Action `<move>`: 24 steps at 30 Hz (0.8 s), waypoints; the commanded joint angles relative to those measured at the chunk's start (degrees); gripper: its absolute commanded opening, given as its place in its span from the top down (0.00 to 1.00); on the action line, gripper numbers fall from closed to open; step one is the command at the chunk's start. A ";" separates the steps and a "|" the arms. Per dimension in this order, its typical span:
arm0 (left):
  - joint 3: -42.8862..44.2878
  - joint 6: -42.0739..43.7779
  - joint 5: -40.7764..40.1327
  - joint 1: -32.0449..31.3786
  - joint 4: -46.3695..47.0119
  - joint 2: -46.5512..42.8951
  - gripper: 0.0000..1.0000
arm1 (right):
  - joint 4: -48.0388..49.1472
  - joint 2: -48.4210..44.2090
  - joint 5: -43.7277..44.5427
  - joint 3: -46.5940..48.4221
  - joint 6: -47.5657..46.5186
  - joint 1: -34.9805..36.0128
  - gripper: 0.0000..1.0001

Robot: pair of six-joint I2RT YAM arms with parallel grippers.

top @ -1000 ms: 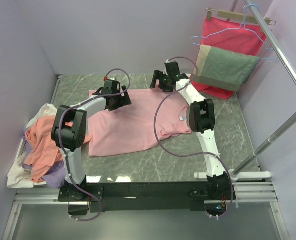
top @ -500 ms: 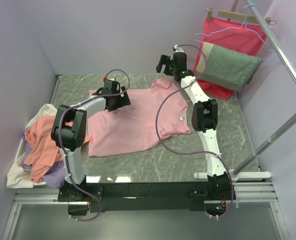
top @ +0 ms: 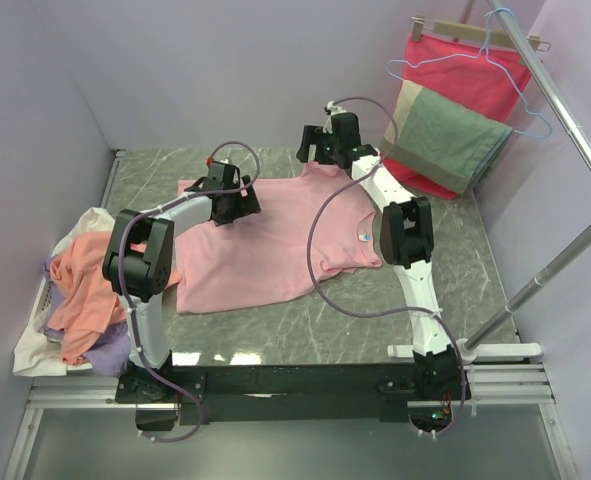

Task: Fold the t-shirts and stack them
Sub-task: Flatten out the tshirt

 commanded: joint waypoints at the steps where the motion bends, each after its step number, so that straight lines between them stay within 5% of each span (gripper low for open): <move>1: 0.64 0.66 -0.40 -0.26 -0.12 0.04 0.07 | -2.72 -7.04 -1.24 -2.55 -0.17 0.68 0.00; 15: 2.66 1.10 -3.65 -0.26 -2.58 2.06 0.06 | -8.53 -7.13 -2.38 -8.10 2.55 0.76 0.00; 24: 2.75 1.27 -3.83 -0.26 -3.11 1.97 0.06 | -11.79 2.88 -1.06 5.17 6.33 -1.16 0.00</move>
